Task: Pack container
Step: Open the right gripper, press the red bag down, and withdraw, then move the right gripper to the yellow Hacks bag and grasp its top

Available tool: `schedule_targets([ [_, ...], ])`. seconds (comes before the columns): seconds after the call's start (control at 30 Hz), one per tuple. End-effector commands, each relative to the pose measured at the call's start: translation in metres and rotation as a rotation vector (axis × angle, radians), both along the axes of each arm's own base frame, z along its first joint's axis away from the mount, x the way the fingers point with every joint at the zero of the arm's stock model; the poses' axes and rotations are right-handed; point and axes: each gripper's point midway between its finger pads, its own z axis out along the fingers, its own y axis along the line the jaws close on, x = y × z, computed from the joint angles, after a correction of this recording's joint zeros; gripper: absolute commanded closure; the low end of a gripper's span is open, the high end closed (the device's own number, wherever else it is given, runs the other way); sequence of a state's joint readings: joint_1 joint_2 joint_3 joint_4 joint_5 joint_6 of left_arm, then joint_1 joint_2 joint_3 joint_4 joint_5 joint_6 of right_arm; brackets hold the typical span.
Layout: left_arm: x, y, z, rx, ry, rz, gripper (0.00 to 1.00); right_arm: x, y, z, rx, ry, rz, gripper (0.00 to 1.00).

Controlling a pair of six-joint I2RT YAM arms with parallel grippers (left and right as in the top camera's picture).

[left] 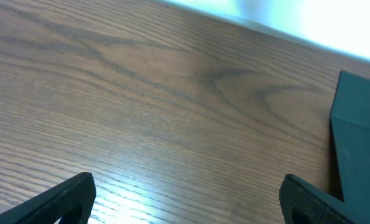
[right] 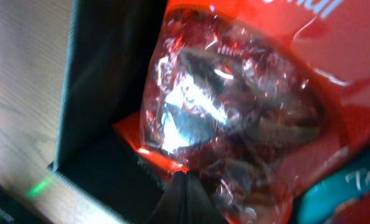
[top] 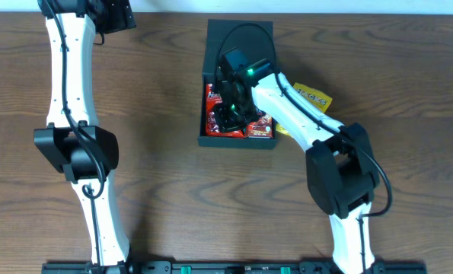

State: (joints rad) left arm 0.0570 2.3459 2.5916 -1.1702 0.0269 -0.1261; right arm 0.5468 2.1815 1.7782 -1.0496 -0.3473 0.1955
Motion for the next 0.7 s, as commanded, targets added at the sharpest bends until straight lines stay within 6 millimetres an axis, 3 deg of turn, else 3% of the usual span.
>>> schedule_targets([
  [0.0, 0.001, 0.000, 0.007, -0.002, -0.019, -0.008, 0.05, -0.001, 0.000, -0.014, -0.019, 0.007, 0.021, 0.99],
  [0.13, 0.001, 0.000, 0.007, -0.002, -0.019, -0.008, 0.05, 0.004, 0.001, -0.012, -0.010, -0.009, 0.017, 0.99],
  [0.23, 0.001, 0.000, 0.007, -0.001, -0.019, -0.008, 0.05, 0.009, 0.001, 0.003, 0.006, -0.035, 0.010, 0.99],
  [0.43, 0.001, 0.000, 0.007, -0.001, -0.019, -0.008, 0.05, 0.032, -0.006, 0.071, 0.079, -0.207, 0.008, 0.98],
  [0.57, 0.001, 0.000, 0.007, -0.001, -0.019, -0.008, 0.04, 0.056, -0.047, 0.108, 0.040, -0.328, -0.085, 0.99],
  [0.67, 0.001, 0.000, 0.007, -0.001, -0.019, -0.008, 0.05, 0.067, -0.091, 0.117, -0.003, -0.330, -0.187, 0.99],
])
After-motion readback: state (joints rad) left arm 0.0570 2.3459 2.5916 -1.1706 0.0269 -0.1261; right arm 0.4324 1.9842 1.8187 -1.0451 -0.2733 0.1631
